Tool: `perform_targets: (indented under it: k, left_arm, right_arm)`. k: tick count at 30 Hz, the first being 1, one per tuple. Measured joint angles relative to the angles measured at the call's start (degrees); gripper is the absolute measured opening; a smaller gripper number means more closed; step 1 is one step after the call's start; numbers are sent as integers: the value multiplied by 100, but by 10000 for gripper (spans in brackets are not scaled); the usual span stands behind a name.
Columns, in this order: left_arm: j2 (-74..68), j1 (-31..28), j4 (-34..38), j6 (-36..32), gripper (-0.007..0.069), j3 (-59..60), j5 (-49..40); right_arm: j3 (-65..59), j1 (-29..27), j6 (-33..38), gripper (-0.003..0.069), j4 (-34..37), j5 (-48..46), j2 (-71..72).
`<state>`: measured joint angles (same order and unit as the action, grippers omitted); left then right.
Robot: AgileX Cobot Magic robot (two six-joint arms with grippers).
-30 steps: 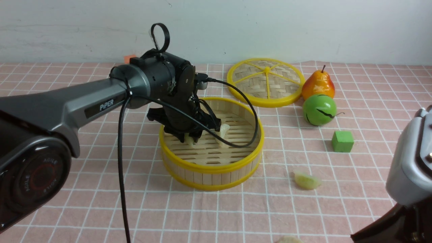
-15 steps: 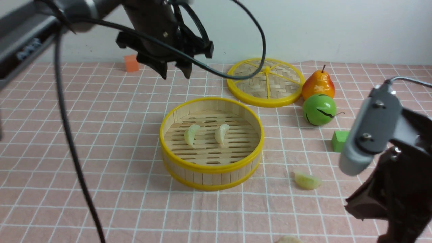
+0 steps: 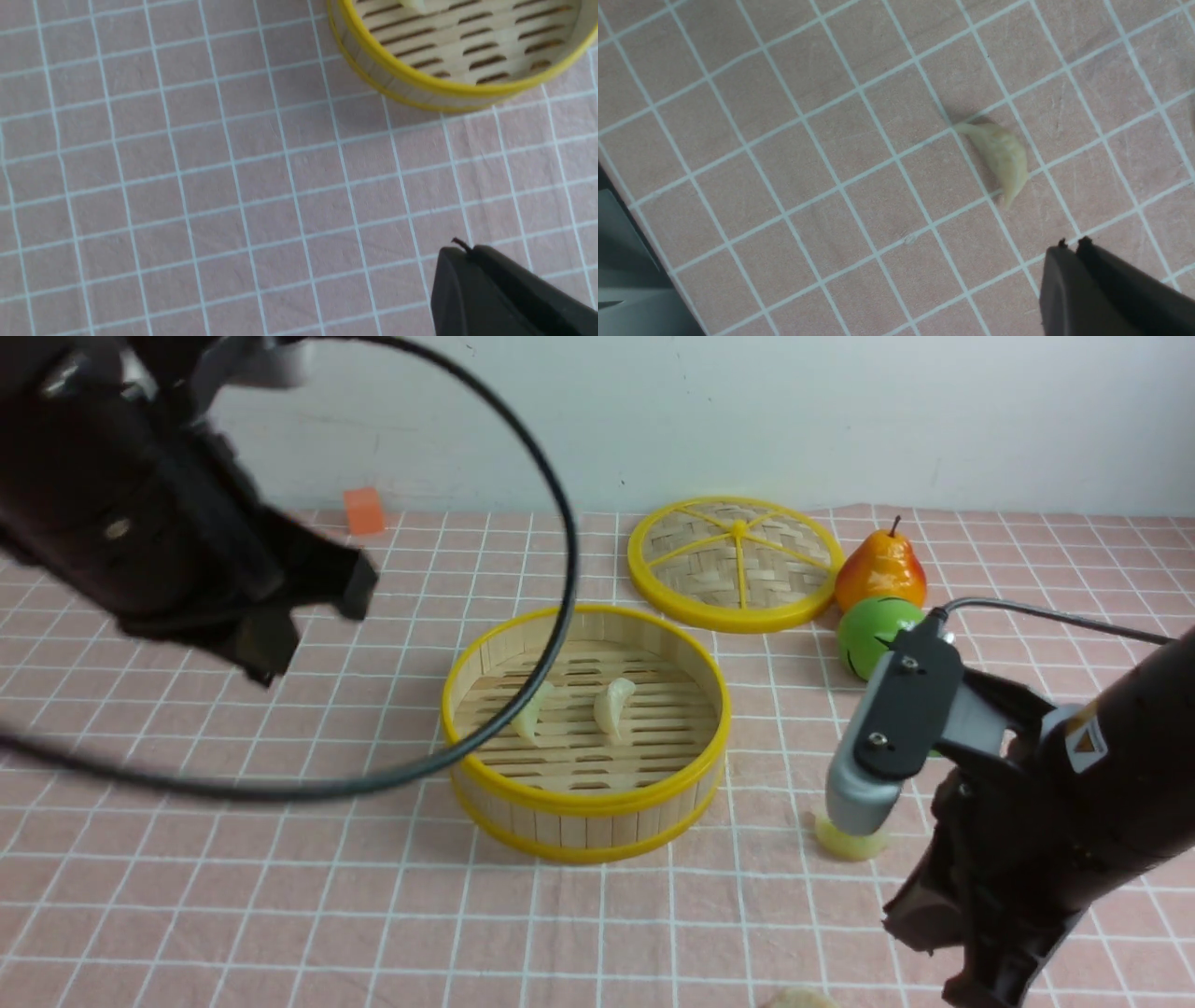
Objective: Put the dumplings into the steamer on the table with the pink tablecloth.
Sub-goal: 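Reach for and grasp a dumpling lying on the table beside the steamer, then place the dumpling in the bamboo steamer basket with the right gripper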
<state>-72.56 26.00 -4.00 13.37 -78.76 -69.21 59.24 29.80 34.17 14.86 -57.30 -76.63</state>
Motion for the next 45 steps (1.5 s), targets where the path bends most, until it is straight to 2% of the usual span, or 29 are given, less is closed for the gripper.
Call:
perform_targets:
  k: [2, 5, 6, 9, 11, 14, 18, 23, 26, 28, 30, 32, 36, 41, 45]
  left_arm:
    - [298, 0, 75, 0, -14, 373, 69]
    - [1240, 0, 354, 0, -14, 1300, 173]
    - [1539, 0, 441, 0, -14, 1580, 196]
    - [2181, 0, 626, 0, -14, 2143, 250]
    - [2485, 0, 707, 0, -14, 2464, 264]
    - [2832, 0, 741, 0, -14, 2782, 291]
    - [3128, 0, 747, 0, -14, 3185, 317]
    - [3185, 0, 753, 0, -14, 3382, 331]
    - [3185, 0, 753, 0, -14, 3394, 404]
    - [3185, 0, 753, 0, -14, 3394, 424]
    - [3185, 0, 753, -5, -14, 3394, 442]
    - [3185, 0, 753, -5, -14, 3394, 441]
    - [3185, 0, 747, -19, -14, 3394, 459]
    - [3185, 0, 747, -19, -14, 3394, 459]
    - [3185, 0, 741, -19, -14, 3394, 575]
  right_arm:
    - [0, 0, 124, 106, 112, 0, -108]
    - [5, 0, 508, 261, 355, 0, -493]
    - [5, 0, 675, 336, 395, 37, -688]
    - [5, 5, 1025, 463, 404, 204, -1084]
    - [5, 5, 1222, 517, 404, 338, -1333]
    - [11, 5, 1475, 549, 404, 633, -1690]
    - [20, 5, 1739, 536, 404, 1070, -2057]
    - [32, 5, 1811, 454, 334, 1268, -2423]
    - [38, 5, 1833, 351, 181, 1216, -2681]
    - [59, 5, 1833, 310, 140, 1216, -2696]
    - [59, 5, 1828, 221, 84, 1216, -2702]
    - [59, 5, 1793, 200, 72, 1203, -2702]
    - [320, 5, 1360, 201, -67, 868, -2715]
    - [1314, 76, 596, 201, -175, 340, -2646]
    - [3042, 345, -743, 201, -490, 8, -2856]
